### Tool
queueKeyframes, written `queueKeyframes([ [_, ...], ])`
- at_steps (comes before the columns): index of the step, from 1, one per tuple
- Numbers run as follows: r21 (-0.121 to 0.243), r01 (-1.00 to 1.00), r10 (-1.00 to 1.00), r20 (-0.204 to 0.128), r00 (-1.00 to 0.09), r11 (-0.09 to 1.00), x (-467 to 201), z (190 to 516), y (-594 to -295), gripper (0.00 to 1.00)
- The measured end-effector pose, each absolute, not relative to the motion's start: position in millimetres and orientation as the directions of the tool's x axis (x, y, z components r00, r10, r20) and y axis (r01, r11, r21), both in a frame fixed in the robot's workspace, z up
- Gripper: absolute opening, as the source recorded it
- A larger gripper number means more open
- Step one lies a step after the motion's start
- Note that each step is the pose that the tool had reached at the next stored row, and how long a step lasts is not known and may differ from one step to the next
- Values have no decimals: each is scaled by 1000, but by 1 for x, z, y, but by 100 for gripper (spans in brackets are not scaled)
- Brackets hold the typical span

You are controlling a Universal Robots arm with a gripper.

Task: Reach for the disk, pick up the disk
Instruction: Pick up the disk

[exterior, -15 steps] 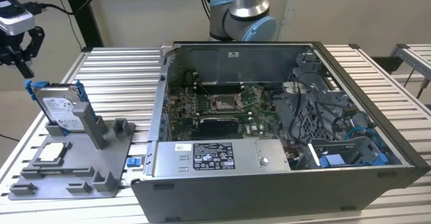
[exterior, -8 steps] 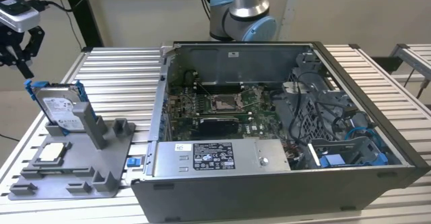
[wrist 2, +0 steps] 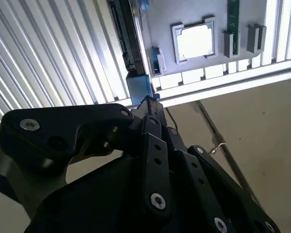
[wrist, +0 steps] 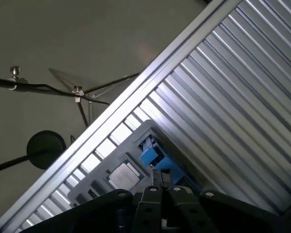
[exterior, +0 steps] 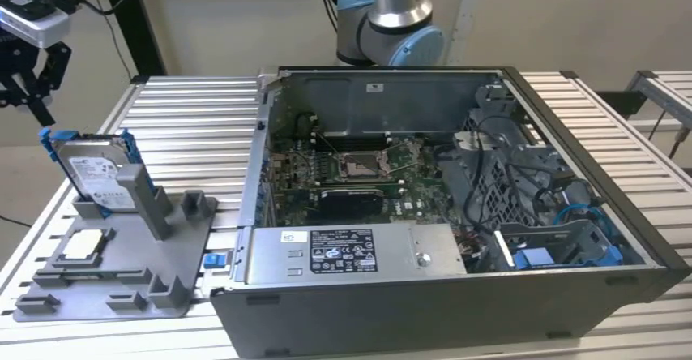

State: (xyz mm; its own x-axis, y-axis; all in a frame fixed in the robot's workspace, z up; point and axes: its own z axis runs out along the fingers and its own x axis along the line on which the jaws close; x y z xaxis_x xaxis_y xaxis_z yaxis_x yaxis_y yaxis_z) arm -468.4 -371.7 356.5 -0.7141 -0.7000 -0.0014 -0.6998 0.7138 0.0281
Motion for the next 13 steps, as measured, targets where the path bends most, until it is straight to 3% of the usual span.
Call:
queueKeyframes([
  [13,28,-783,-783,-2,-622,622,-462,357,-372,0],
])
